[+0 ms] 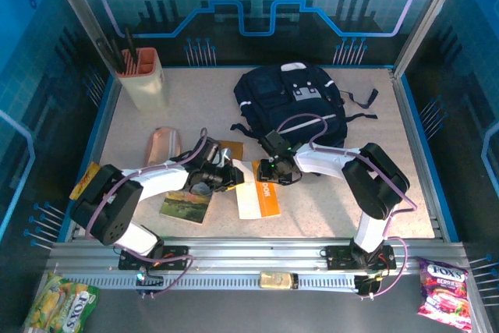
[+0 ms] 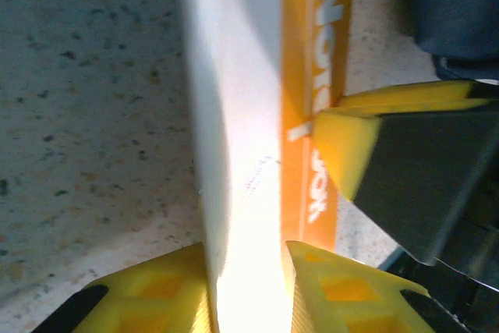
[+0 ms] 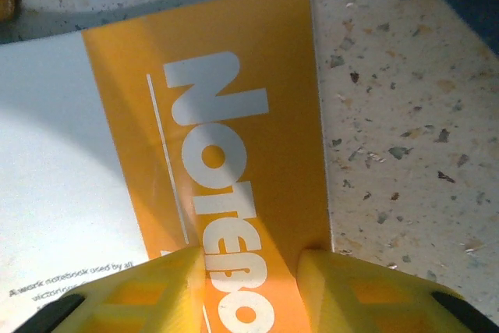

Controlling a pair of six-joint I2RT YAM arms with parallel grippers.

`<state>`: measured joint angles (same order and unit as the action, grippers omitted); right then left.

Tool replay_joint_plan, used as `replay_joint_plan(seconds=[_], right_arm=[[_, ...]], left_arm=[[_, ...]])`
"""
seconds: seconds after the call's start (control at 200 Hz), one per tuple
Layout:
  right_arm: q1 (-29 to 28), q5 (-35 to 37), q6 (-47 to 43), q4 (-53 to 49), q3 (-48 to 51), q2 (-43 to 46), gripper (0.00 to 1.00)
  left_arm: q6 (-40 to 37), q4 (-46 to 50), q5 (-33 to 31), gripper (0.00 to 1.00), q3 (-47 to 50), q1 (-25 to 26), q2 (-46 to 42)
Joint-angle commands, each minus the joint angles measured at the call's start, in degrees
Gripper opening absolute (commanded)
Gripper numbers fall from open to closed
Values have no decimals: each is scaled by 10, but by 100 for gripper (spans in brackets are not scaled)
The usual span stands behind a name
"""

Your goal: Pack books, pencil case, and school supplies into a backpack

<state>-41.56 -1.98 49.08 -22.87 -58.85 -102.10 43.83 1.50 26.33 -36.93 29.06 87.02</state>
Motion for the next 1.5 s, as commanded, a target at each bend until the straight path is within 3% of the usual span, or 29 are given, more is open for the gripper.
replay_joint_plan(seconds=[0.0,0.155,0.385,0.535,0.725,0.91,1.061,1.211,1.491], right_arm=[[1,2,0,-30,30,-28,38],[1,5,-1,-30,32,-28,38],[3,-2,-9,-11,36,6,41],[12,-16,-19,54,68,91,48],[41,-57,-21,156,122,194,62],[100,-93,8,252,159,252,75],[150,-142,62,352,174,251,79],[175,-191,142,477,181,226,84],[193,-193,392,785,213,136,86]], left_arm=[[2,25,-21,28,-21,6,10],[3,20,-20,26,-23,6,13],[-2,32,-42,12,-24,6,-9],[-8,49,-64,0,-26,6,-39],[-20,91,-89,0,-55,-8,-96],[-26,101,-118,0,-92,-64,-154],[-6,58,-134,0,-132,-101,-164],[53,-44,-155,0,-171,-117,-137],[186,-194,-172,0,-249,-119,-27]])
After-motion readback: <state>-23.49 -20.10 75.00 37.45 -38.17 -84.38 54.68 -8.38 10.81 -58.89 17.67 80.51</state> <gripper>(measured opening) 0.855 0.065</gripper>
